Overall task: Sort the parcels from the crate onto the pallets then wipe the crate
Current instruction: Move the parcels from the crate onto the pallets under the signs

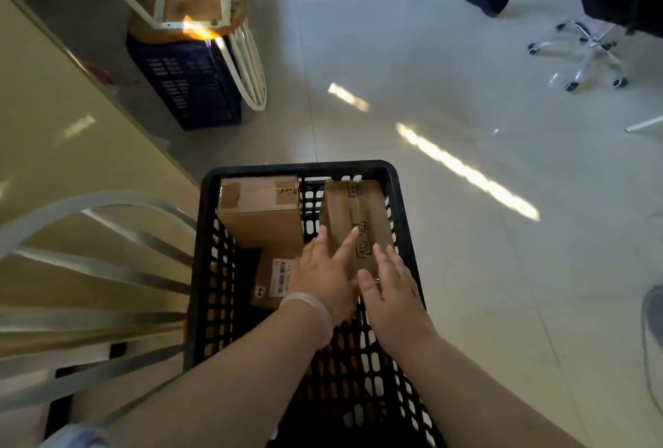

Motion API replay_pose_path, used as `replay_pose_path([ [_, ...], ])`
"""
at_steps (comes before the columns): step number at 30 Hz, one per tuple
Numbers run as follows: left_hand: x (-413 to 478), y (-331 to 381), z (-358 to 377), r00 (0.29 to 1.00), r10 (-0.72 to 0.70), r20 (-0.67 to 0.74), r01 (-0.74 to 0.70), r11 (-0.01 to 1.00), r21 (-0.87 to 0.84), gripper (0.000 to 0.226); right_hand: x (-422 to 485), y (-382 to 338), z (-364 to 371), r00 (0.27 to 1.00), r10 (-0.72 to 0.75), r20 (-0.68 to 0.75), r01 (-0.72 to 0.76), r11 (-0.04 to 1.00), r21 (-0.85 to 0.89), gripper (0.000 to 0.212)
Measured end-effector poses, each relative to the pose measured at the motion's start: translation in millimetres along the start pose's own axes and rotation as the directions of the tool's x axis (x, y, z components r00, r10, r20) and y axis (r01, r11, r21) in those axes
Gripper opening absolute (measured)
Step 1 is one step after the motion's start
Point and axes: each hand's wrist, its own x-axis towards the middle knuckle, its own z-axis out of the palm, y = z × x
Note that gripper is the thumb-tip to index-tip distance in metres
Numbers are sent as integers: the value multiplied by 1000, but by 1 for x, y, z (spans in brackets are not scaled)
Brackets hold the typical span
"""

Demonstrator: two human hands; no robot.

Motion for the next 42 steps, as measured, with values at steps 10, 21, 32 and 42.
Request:
replay_pose_path([
  [10,6,-28,14,990,-39,137,37,999,14,65,17,7,14,996,81,-30,-79,994,76,68],
  [21,-3,-21,8,993,-115,-4,104,910,-402,74,15,-6,12,984,180,6,-164,879,449,60],
  [32,-75,2,-33,944,-313,-104,254,892,-374,104,-42,-30,-30,985,20,169,-114,816,566,38],
  [42,-158,13,-64,963,-266,-48,17,236,-972,85,-83,-43,-90,986,-168,21,153,937,313,73],
])
